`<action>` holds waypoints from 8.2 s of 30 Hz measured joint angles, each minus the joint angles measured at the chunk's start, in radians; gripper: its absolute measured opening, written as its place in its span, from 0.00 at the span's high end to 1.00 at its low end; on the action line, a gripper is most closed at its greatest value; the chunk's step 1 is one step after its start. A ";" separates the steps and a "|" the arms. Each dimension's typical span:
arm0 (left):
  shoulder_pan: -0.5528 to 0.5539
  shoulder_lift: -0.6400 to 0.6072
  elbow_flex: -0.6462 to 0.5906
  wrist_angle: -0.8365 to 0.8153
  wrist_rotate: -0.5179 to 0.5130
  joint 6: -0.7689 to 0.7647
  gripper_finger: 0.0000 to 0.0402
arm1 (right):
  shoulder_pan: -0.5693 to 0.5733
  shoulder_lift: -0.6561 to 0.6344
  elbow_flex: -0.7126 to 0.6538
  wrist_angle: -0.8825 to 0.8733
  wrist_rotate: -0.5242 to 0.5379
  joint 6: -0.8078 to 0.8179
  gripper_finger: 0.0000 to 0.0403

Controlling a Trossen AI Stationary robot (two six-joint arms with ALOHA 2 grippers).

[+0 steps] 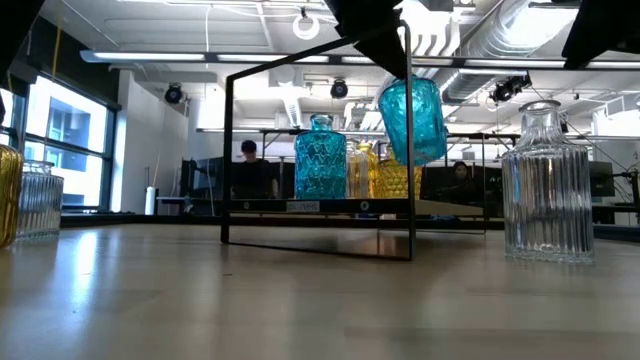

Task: Sort vases onto shelf
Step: Put the right blue vase on the shelf and align with the other blue vase, then put the middle top transparent vase on the shelf and align with the other transparent vase

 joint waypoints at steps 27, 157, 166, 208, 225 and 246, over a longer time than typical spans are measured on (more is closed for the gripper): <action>0.102 0.017 -0.004 -0.004 0.114 -0.040 0.99 | 0.000 0.000 0.000 0.011 -0.022 -0.033 0.83; -0.278 -1.020 -0.507 -0.771 -0.503 -1.247 0.85 | -0.698 0.554 0.000 0.492 -0.297 -0.331 1.00; -0.316 -1.048 -0.507 -0.772 -0.500 -1.239 0.85 | -0.698 0.590 0.000 0.590 -0.369 -0.334 1.00; -0.321 -1.076 -0.507 -0.773 -0.500 -1.222 0.85 | -0.615 0.590 0.000 0.760 -0.461 -0.276 1.00; -0.321 -1.076 -0.507 -0.776 -0.501 -1.197 0.85 | -0.615 0.589 0.000 0.788 -0.474 -0.279 1.00; -0.321 -1.076 -0.507 -0.776 -0.499 -1.186 0.85 | -0.690 0.589 0.000 0.572 -0.166 -0.246 1.00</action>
